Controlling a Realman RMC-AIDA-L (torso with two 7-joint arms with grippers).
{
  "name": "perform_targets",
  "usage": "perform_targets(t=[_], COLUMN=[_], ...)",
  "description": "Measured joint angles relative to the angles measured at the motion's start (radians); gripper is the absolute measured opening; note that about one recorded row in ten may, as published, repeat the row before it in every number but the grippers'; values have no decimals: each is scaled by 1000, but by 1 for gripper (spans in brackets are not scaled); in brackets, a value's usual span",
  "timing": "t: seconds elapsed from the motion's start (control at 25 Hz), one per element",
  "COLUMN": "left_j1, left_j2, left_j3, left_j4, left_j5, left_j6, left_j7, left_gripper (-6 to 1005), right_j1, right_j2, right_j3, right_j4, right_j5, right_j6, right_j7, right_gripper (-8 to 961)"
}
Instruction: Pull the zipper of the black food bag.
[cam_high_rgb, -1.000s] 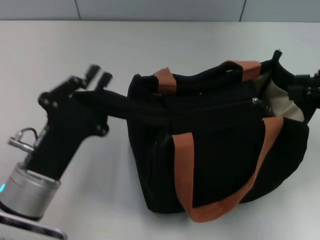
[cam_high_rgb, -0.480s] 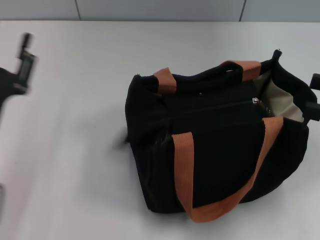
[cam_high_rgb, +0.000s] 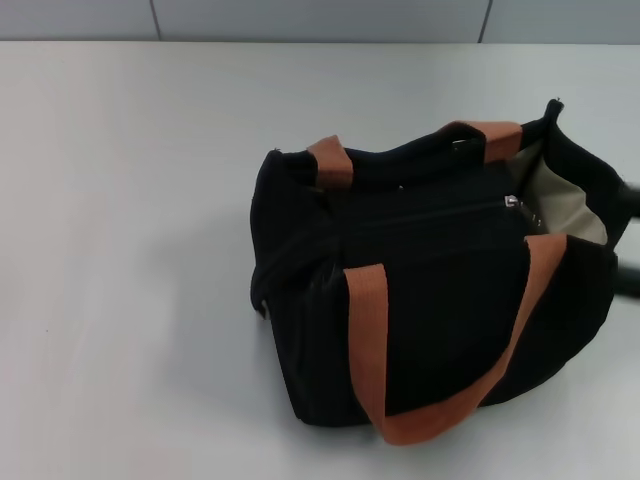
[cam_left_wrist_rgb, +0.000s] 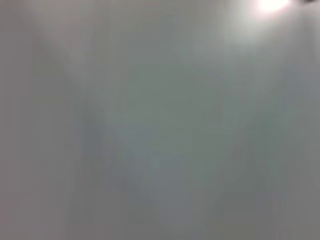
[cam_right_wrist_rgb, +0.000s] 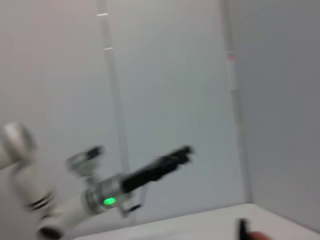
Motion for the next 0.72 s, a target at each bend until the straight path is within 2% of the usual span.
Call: perform_targets(t=[0.04,0.12,0.16,0.2,0.24,0.28,0.32,0.36,0.44,0.52,0.56,0.6,0.64,0.72], left_j1=[-2,-10,-10,-13,-13,-34,-42,-42,-63,-63,-78,-78,-82,-82], left_j2=[6,26,26,30,30,30,23,23,-6,-6,-40,-40,-51,-51], left_j3=[52,249,249,334,334,520,571,571,704,704,835,835,885,885], left_j4=[20,68,68,76,76,106,126,126,183,183,248,248,271,271], left_j5=[14,35,35,34,34,31,31,31,32,32,37,37,36,36], left_j6=[21,82,82,96,96,100,100,100,100,100,99,99,99,99], left_j7=[-43,-155,-155,-185,-185,-231,-249,-249,-290,-290,-318,-318,-327,-327], left_gripper=[805,809,810,810,811,811,812,812,813,814,815,815,815,815], right_j1=[3,4,4,3,4,4,10,10,16,21,21,23,25,31], right_j2=[0,0,1,1,2,2,3,3,3,2,2,1,1,1], right_j3=[0,-3,-6,-9,-13,-17,-21,-21,-19,-13,-13,-12,-12,-14], right_j4=[2,7,11,16,21,28,48,48,80,139,139,158,171,196], right_j5=[-11,-37,-50,-67,-83,-103,-135,-135,-155,-160,-160,-160,-161,-161], right_j6=[-22,-53,-60,-62,-62,-62,-57,-57,-52,-51,-51,-51,-49,-45], right_j7=[-15,-48,-61,-74,-85,-96,-117,-117,-144,-195,-195,-213,-230,-251], right_gripper=[662,667,669,671,674,676,706,736,796,826,826,826,826,827])
